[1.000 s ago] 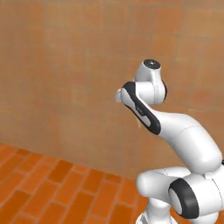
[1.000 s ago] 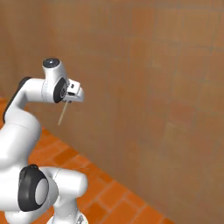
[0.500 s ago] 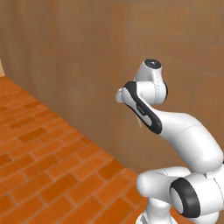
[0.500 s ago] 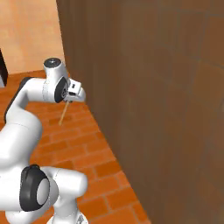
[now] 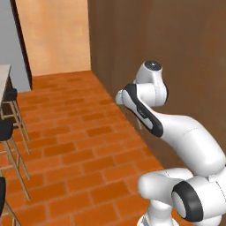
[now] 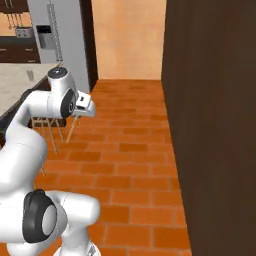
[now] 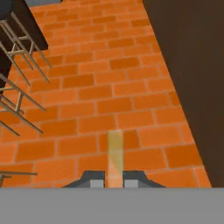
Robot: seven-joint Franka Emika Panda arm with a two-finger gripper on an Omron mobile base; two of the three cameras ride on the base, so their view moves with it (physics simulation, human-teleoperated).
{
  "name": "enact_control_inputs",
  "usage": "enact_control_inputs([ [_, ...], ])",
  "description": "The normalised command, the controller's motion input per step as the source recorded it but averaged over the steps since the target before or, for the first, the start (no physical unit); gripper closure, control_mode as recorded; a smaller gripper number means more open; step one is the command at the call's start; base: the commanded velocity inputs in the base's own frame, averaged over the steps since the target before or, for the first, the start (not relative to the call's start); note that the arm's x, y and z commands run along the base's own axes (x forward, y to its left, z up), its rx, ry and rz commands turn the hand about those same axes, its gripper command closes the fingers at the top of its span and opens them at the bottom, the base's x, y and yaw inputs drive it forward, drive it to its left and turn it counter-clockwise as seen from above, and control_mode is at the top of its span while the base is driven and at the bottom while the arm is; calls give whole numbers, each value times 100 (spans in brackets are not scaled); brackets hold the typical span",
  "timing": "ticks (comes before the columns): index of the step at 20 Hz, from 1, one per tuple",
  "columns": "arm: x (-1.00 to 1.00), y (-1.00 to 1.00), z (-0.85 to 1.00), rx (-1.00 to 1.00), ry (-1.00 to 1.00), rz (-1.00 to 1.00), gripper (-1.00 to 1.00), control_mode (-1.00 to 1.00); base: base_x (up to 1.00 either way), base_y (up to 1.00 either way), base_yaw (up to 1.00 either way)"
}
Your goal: Take a straw from the drawer in front and place it inside the glass cup on the dining counter.
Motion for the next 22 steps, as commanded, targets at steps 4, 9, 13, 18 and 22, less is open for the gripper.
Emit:
enact_control_inputs([
  [4,0,0,0,0,0,0,100,100,100,-3,64],
  [9,0,0,0,0,0,0,100,100,100,-25,61],
  [13,0,0,0,0,0,0,100,100,100,-42,58],
  [18,0,0,0,0,0,0,100,100,99,-57,55],
  [22,0,0,0,0,0,0,100,100,88,-78,49],
])
